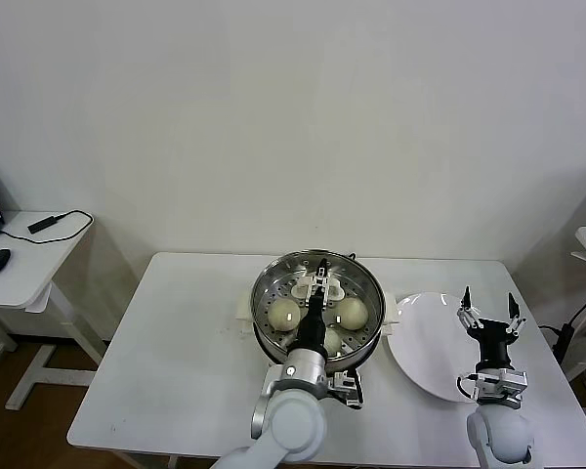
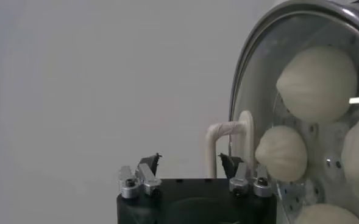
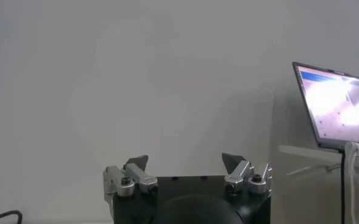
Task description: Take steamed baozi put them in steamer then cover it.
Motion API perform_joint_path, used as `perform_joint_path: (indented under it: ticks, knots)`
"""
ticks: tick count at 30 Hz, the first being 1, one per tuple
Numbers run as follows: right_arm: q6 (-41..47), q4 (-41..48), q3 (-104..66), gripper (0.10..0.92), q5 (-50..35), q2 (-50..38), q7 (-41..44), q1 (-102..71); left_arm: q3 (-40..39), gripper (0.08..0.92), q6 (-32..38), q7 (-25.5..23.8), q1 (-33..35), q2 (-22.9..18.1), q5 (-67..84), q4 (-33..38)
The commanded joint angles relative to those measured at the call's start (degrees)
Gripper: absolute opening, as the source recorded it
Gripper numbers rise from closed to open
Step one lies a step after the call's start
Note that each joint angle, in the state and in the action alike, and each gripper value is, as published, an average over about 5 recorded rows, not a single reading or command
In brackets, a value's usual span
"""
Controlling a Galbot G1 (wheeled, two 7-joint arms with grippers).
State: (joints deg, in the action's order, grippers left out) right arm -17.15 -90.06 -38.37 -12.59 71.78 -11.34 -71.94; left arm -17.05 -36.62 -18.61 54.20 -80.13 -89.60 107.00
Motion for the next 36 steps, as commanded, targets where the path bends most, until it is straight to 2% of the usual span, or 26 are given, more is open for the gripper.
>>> perform_joint_path:
  ticks: [1,5,9,11,13,16,19,23,28,32,36]
  knots:
    - [0.1,-0.1,0.0,0.823,0.0,0.2,-0.1,0.6,-0.6,0.746,-0.2,-0.7,4.1,4.1,1.0,10.6]
    - [0.1,0.0,-0.2,0.823,0.0,0.2,0.0,0.5,0.8,0.807,-0.4,-0.7,5.6,6.8,4.0,15.9]
    - [-0.3,0.1,-0.5,0.823,-0.4,-0.1,0.2,0.2,6.6,0.822,-1.0,0.8,6.9,9.9,14.4,20.7]
    - [-0.5,0.1,-0.5,0.823,-1.8,-0.5,0.7,-0.1,11.5,0.822,-0.6,4.5,7.4,11.4,24.0,21.9]
    - [-0.2,-0.4,-0.3,0.823,-4.6,-1.2,1.7,-0.6,17.3,0.823,2.4,11.7,7.6,11.9,38.8,21.0]
    - [2.0,-1.5,0.5,0.823,-8.1,-2.1,2.7,-1.7,26.4,0.823,10.6,22.9,7.8,11.0,64.4,16.5]
    - [3.9,-2.1,1.1,0.823,-9.4,-2.7,2.8,-2.6,35.0,0.823,18.1,28.0,8.6,9.8,80.3,10.3]
    - [4.4,-1.9,1.5,0.823,-10.7,-3.1,3.4,-3.4,40.9,0.823,25.2,28.7,10.0,10.1,91.5,2.3]
    - [2.7,-1.6,1.4,0.823,-11.8,-3.0,6.2,-4.0,43.2,0.823,36.2,25.3,11.1,9.6,94.4,-5.5]
    - [1.7,-1.7,0.9,0.823,-12.6,-2.7,9.9,-4.9,43.7,0.823,38.5,23.3,12.1,8.8,95.1,-6.1]
    - [1.3,-1.9,1.1,0.823,-12.9,-2.7,10.0,-5.4,44.1,0.823,38.7,22.1,13.0,8.2,95.2,-5.0]
